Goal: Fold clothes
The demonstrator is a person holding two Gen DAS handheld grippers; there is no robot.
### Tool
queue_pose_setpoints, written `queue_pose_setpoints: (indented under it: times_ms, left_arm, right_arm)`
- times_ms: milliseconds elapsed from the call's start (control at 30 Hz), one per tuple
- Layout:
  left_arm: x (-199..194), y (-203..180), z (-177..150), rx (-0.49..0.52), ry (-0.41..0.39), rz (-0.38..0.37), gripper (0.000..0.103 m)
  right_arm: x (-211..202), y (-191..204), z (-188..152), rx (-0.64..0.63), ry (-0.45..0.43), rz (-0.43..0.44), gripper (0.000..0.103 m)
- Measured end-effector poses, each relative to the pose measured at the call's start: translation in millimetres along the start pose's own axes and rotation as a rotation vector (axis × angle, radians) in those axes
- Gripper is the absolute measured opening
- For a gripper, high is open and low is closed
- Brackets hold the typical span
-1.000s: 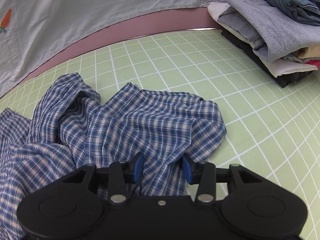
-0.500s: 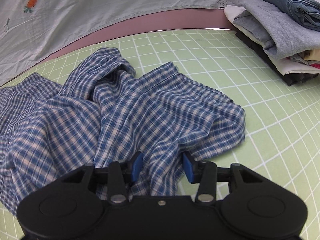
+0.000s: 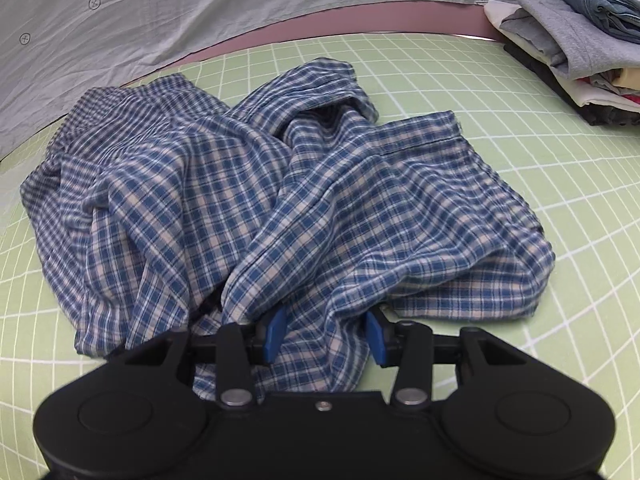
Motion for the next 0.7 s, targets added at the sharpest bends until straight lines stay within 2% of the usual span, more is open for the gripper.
queue_pose_setpoints:
  times_ms: [233,400,533,600,700]
  left_arm:
    - [13.8,26.2,-12.1,0.022,0.046,0.000,0.053]
    - [14.3,16.9,-10.2,0.037,0.048,-0.023,0.053]
    - [4.5,1.0,-6.5,0.030,0.010,-0.046,0.053]
    - [0.5,-7.6,-5.4,0.005,-0.005,-0.056,0.053]
    - [-1.3,-23.1,-6.4,-0.043,-0.007,-0.067,0.053]
  right_arm:
    - [-5.2,57.0,-25.0,-0.038,0.032,0.069,0.044]
    - [-26.1,41.2,-16.4,0.048,0.005,0.106,0.044]
    - [-39.3,25.0,4.3,0.031,-0.053,0.117,0.047]
    - [-45.3,17.1,15.1,0.020,-0.082,0.121,0.051]
    - [-54.4,5.3,31.3,0.003,-0.125,0.126,0.051]
Point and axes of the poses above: each gripper's, at about its wrist camera, not at the fingertips, and x roughly the way its jaws point, y to its left, z to its top, the point moved 3 cm from there along x, roughly the way its jaws point, and after that the axes turned 11 degrees about z, right-handed, at the moved point
